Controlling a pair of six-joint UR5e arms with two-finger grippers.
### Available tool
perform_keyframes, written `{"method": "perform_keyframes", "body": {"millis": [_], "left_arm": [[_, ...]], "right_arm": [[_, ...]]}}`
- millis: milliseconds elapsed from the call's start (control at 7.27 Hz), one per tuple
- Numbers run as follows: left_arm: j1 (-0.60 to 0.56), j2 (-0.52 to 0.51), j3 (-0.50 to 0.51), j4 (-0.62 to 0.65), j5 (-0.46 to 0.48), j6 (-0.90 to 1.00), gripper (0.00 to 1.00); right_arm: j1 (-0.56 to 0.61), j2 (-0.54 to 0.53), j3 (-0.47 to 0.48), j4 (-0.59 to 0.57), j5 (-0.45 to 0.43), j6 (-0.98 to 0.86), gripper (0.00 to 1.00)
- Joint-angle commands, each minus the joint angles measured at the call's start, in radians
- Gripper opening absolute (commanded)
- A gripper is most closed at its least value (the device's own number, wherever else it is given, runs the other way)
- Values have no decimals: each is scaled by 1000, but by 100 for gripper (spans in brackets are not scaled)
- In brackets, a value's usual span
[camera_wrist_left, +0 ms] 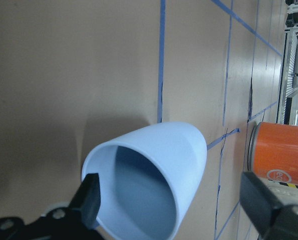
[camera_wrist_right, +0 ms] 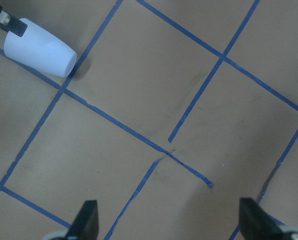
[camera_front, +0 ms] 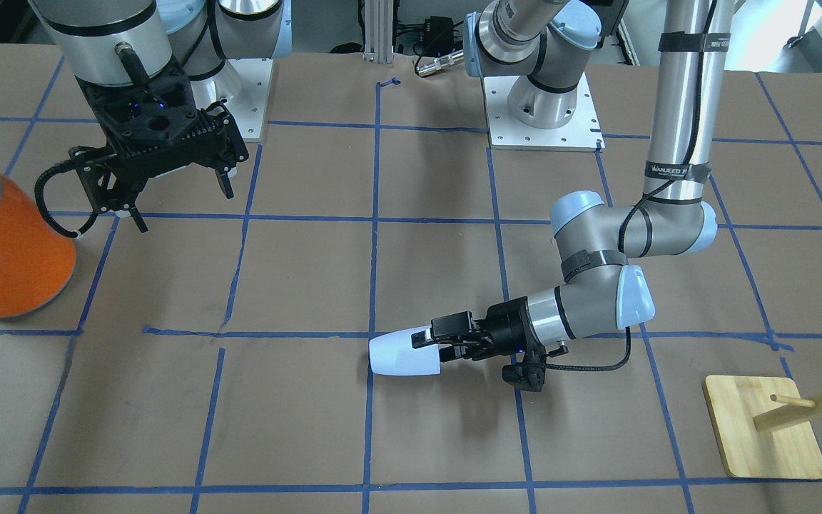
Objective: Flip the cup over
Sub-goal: 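Reach the left gripper sideways toward the cup's open mouth while the right gripper withdraws, then close the left gripper on the cup rim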
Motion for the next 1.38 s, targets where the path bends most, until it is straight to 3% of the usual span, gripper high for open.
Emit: {"method": "perform_keyframes", "body": {"millis": [0, 138, 413, 688, 826, 1239], "left_arm": [[-20, -5, -2, 15, -54, -126, 99], [-23, -6, -4, 18, -79, -130, 95], [-28, -6, 4, 56, -62, -191, 66], [-28, -9, 4, 70, -61, -189, 9], [-28, -9, 4, 72, -59, -189, 0], [-31, 27, 7, 73, -58, -272, 0]], "right_arm": [[1, 0, 1, -2, 3, 1, 100], [0, 0, 2, -1, 0, 1, 100], [0, 0, 2, -4, 0, 1, 100], [0, 0, 2, -2, 1, -1, 100], [1, 2, 2, -4, 3, -1, 100], [1, 3, 2, -1, 1, -1, 100]]}}
